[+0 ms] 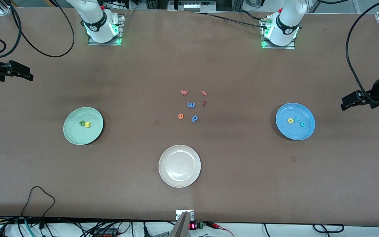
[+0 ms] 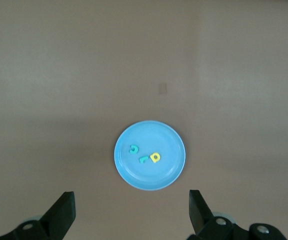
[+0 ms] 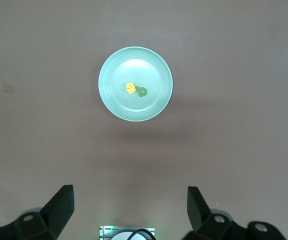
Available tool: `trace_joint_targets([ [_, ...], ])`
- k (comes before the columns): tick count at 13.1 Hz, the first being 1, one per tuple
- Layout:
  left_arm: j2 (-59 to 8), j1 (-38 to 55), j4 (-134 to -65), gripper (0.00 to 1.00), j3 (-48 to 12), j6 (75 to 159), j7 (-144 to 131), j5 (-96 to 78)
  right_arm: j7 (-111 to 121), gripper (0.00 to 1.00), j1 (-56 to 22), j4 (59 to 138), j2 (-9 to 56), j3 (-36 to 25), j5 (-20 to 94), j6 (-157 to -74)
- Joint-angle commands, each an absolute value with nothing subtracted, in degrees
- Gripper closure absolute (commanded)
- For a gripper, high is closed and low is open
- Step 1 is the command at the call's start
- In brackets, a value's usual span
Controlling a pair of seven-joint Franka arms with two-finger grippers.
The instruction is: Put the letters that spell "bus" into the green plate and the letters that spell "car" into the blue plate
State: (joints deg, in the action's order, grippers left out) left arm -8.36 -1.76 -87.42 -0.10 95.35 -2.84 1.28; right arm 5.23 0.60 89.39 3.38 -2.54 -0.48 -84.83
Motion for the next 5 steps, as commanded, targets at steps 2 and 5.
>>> trace_joint_targets([
  [2, -3.0, -1.5, -94.9, 0.00, -0.1, 96.0, -1.4, 0.0, 4.7, 0.00, 1.0, 88.2, 3.7, -2.5, -0.7, -83.8],
  [5, -3.1, -1.6, -95.0, 0.00, -0.1, 96.1, -1.4, 0.4, 4.6, 0.00, 1.0, 88.2, 3.8, -2.5, -0.7, -83.8],
])
